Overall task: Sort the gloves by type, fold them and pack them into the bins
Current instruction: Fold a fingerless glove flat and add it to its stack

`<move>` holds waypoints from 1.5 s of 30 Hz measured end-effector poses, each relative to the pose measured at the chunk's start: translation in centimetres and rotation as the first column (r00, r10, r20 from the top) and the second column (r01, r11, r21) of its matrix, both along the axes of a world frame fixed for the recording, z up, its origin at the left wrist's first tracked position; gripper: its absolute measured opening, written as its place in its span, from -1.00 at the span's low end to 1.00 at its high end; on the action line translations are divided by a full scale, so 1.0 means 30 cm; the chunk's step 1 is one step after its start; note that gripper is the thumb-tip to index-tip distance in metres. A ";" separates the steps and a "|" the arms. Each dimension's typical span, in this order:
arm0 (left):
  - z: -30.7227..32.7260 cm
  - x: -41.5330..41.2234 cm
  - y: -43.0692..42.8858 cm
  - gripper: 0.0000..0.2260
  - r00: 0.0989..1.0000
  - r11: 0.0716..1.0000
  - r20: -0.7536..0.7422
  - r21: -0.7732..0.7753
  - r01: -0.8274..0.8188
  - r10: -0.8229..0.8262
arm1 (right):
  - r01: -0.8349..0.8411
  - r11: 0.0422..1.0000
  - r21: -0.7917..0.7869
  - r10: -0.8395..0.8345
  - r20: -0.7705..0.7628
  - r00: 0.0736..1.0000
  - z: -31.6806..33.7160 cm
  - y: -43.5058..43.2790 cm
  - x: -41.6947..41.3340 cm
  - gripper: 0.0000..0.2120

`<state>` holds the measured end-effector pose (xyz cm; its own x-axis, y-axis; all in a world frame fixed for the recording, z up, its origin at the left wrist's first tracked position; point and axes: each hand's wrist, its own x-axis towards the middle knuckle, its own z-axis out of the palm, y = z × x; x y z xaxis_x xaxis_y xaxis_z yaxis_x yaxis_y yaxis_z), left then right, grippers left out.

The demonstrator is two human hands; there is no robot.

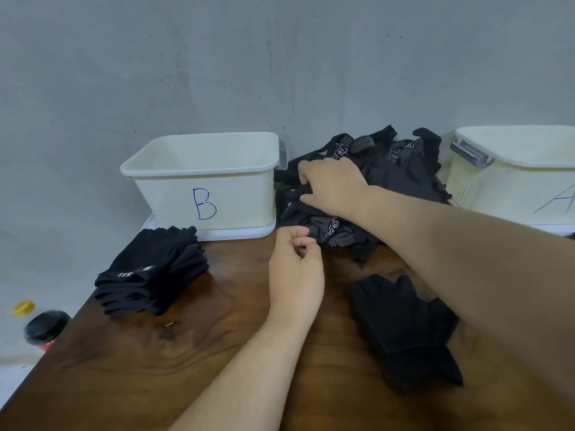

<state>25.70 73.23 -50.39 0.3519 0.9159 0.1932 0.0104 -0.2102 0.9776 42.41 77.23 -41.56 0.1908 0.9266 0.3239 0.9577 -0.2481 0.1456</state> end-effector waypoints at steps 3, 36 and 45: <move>-0.005 -0.002 0.003 -0.83 1.000 1.000 -0.008 0.008 0.004 -0.004 | 0.027 0.999 -0.028 -0.029 -0.075 0.997 0.000 0.000 0.010 -0.79; 0.004 0.001 -0.006 -0.87 1.000 1.000 -0.016 0.017 0.020 -0.019 | 0.472 0.789 0.392 0.511 -0.846 -0.150 0.307 -0.370 0.133 -0.78; 0.116 -0.010 -0.107 -0.74 0.870 0.840 0.407 -0.337 0.425 -0.277 | 0.315 0.887 0.338 0.441 -0.823 -0.359 0.065 -0.584 -0.037 -0.85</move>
